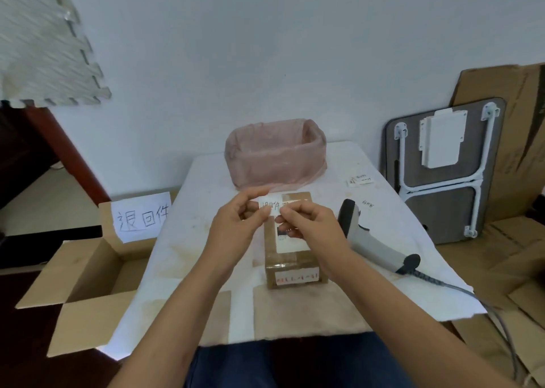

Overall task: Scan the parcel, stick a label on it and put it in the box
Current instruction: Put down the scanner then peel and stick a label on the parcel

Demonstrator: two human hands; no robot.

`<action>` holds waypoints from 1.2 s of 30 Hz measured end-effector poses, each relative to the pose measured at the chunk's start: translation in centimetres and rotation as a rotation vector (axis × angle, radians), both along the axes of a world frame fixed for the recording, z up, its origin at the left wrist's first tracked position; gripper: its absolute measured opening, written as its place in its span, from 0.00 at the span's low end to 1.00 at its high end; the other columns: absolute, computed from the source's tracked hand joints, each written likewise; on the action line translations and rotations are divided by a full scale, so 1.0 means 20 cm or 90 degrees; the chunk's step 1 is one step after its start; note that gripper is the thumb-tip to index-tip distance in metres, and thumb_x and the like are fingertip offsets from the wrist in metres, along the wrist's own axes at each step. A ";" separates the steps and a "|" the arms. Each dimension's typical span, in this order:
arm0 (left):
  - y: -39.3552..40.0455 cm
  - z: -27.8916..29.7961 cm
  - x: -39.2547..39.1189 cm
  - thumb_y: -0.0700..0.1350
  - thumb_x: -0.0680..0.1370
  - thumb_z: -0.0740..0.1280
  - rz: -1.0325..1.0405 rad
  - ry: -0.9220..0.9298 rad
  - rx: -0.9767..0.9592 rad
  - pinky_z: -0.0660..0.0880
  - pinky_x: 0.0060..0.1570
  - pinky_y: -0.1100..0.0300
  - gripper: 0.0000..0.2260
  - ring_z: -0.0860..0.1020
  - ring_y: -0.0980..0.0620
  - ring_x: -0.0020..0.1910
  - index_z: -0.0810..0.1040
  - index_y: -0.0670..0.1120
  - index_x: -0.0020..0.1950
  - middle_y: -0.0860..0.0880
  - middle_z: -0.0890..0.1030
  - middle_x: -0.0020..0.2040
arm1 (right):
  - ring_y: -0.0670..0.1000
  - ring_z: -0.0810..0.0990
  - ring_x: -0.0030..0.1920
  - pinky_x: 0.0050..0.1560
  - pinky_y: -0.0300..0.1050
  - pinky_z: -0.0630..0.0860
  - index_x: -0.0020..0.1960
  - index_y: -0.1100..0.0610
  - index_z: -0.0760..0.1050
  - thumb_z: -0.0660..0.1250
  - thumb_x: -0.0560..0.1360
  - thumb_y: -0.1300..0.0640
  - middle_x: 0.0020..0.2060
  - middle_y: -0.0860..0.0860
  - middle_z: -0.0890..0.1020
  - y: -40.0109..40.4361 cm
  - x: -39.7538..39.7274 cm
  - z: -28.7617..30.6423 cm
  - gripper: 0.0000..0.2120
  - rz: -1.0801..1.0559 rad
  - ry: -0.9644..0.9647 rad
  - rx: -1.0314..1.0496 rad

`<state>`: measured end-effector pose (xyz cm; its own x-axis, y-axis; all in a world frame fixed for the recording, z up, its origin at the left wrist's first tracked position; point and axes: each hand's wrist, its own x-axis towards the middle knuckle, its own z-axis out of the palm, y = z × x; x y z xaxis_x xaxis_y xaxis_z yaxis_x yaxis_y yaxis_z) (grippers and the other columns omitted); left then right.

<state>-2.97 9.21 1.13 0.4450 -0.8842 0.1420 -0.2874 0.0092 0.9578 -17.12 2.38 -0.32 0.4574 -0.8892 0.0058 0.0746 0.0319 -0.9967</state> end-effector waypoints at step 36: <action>0.10 -0.08 -0.19 0.49 0.77 0.69 0.023 -0.338 -0.110 0.74 0.53 0.48 0.05 0.77 0.60 0.48 0.84 0.56 0.49 0.64 0.82 0.44 | 0.46 0.82 0.39 0.42 0.40 0.77 0.47 0.60 0.81 0.65 0.77 0.57 0.37 0.51 0.84 0.15 -0.12 -0.06 0.08 -0.056 -0.021 -0.012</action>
<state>-6.72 11.27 -0.53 0.3028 -0.8134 0.4967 -0.7332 0.1341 0.6667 -19.47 5.32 -1.52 0.3772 -0.9254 0.0368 0.1092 0.0049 -0.9940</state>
